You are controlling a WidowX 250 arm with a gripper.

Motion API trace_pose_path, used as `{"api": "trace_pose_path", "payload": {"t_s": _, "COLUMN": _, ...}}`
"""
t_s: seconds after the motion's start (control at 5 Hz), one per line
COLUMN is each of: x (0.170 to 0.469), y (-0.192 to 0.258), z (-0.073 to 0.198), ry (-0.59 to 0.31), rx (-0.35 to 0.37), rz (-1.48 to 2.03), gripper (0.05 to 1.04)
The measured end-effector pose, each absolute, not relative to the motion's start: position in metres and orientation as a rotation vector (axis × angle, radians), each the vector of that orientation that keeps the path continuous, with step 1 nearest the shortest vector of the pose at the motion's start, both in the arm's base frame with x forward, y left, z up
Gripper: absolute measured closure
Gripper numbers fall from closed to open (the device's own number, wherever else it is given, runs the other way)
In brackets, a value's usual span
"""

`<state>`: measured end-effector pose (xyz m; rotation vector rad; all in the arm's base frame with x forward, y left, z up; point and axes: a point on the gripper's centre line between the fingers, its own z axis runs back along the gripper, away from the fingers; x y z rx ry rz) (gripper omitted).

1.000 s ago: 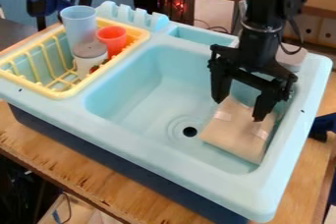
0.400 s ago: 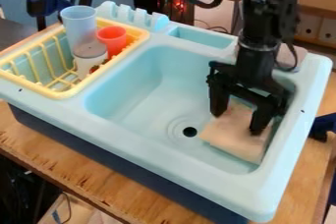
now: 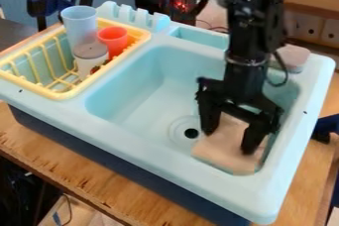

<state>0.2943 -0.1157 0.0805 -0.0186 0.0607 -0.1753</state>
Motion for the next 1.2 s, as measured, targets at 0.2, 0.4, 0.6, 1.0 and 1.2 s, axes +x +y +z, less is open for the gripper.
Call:
{"api": "trace_pose_path", "payload": {"t_s": 0.2, "x": 0.279, "y": -0.111, "z": 0.080, "ry": 0.117, "rx": -0.033, "rz": -0.179, "gripper": 0.083}}
{"api": "trace_pose_path", "payload": {"t_s": 0.4, "x": 0.263, "y": -0.104, "z": 0.086, "ry": 0.178, "rx": -0.008, "rz": -0.162, "gripper": 0.083}}
{"api": "trace_pose_path", "payload": {"t_s": 0.6, "x": 0.269, "y": -0.108, "z": 0.092, "ry": 0.158, "rx": -0.031, "rz": -0.182, "gripper": 0.083}}
{"api": "trace_pose_path", "payload": {"t_s": 1.0, "x": 0.301, "y": -0.115, "z": 0.148, "ry": 0.013, "rx": -0.033, "rz": -0.208, "gripper": 0.083}}
{"api": "trace_pose_path", "payload": {"t_s": 1.2, "x": 0.282, "y": -0.113, "z": 0.180, "ry": 0.006, "rx": 0.023, "rz": -0.230, "gripper": 0.083}}
